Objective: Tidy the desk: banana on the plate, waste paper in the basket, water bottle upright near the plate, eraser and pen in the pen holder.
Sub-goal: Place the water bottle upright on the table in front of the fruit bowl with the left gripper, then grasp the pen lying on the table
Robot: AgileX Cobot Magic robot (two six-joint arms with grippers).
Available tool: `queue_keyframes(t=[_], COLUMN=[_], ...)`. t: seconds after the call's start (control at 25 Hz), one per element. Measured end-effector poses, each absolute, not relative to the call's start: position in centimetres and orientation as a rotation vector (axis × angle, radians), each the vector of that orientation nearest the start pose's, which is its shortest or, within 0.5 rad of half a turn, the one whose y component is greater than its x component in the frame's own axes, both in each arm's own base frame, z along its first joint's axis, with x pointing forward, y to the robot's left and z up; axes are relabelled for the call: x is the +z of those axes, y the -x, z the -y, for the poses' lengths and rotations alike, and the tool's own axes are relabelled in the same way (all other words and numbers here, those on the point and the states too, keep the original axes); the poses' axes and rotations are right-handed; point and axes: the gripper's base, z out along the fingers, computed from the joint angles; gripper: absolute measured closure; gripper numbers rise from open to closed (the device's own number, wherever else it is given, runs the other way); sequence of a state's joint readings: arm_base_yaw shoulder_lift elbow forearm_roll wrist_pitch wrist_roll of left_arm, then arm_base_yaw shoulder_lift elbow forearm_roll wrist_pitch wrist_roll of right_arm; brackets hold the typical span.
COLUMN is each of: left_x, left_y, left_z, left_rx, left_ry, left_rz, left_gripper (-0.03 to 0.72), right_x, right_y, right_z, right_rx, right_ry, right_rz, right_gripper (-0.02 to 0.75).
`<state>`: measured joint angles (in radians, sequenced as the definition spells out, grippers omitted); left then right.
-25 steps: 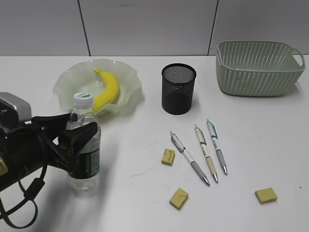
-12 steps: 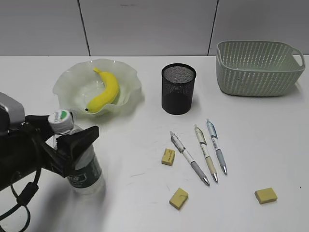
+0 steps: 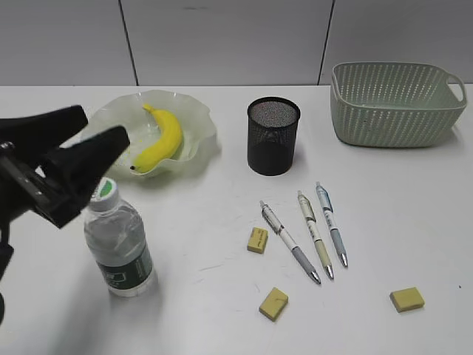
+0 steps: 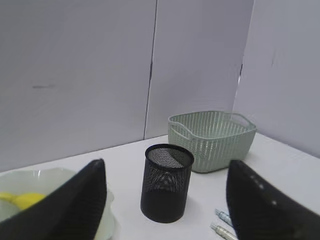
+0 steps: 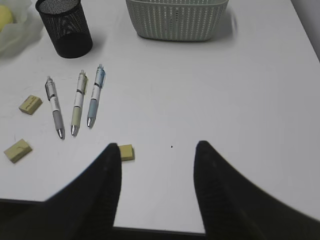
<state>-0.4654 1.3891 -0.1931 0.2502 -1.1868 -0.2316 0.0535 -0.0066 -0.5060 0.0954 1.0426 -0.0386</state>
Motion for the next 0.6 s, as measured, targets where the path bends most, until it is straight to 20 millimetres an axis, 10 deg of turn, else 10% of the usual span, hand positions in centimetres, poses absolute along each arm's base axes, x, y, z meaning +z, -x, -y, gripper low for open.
queue_keyframes(t=[0.28, 0.6], left_x=[25.3, 28.7], left_y=[-16.7, -7.5], left_z=[8.2, 2.1], left_rx=[-0.321, -0.109], left_ry=[-0.373, -0.28], left_rz=[-2.037, -2.333], left_gripper=[0.251, 0.279], right_x=[28.1, 28.1], right_y=[0.6, 0.6], right_z=[-0.7, -0.7], right_rx=[0.123, 0.124], right_ry=[0.097, 0.097], right_rz=[-2.01, -2.009], right_gripper=[0.355, 0.355])
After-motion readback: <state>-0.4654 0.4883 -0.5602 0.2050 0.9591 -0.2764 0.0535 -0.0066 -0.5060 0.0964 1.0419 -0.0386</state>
